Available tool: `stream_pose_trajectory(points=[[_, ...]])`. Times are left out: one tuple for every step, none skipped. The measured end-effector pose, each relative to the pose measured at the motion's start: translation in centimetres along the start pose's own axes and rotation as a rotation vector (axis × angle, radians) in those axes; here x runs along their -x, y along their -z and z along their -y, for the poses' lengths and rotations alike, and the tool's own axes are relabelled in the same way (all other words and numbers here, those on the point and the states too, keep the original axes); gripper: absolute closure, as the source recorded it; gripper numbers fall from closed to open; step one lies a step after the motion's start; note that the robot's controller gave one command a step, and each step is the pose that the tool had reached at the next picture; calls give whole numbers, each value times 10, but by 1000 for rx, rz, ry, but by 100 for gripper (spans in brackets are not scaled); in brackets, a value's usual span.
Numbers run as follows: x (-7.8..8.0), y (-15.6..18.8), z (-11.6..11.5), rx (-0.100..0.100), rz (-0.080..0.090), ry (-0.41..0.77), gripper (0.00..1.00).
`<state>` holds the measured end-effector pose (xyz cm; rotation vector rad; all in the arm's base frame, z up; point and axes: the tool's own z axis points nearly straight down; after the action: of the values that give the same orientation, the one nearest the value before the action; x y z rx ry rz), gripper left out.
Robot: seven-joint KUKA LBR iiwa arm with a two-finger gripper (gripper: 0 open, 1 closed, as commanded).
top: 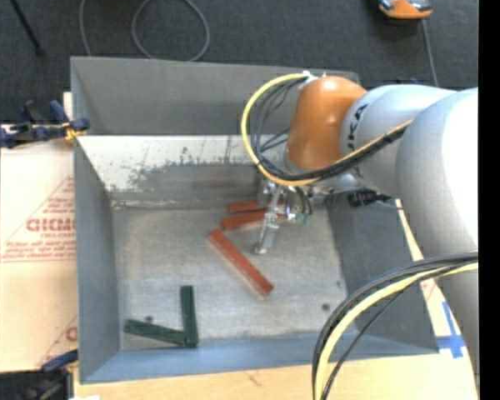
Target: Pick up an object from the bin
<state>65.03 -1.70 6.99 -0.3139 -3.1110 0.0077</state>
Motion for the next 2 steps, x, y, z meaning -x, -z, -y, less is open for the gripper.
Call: stream_pose_trajectory(points=[[-7,0,-23,3,6,-13,0],[-24,2,-31,7,20,-17,0]])
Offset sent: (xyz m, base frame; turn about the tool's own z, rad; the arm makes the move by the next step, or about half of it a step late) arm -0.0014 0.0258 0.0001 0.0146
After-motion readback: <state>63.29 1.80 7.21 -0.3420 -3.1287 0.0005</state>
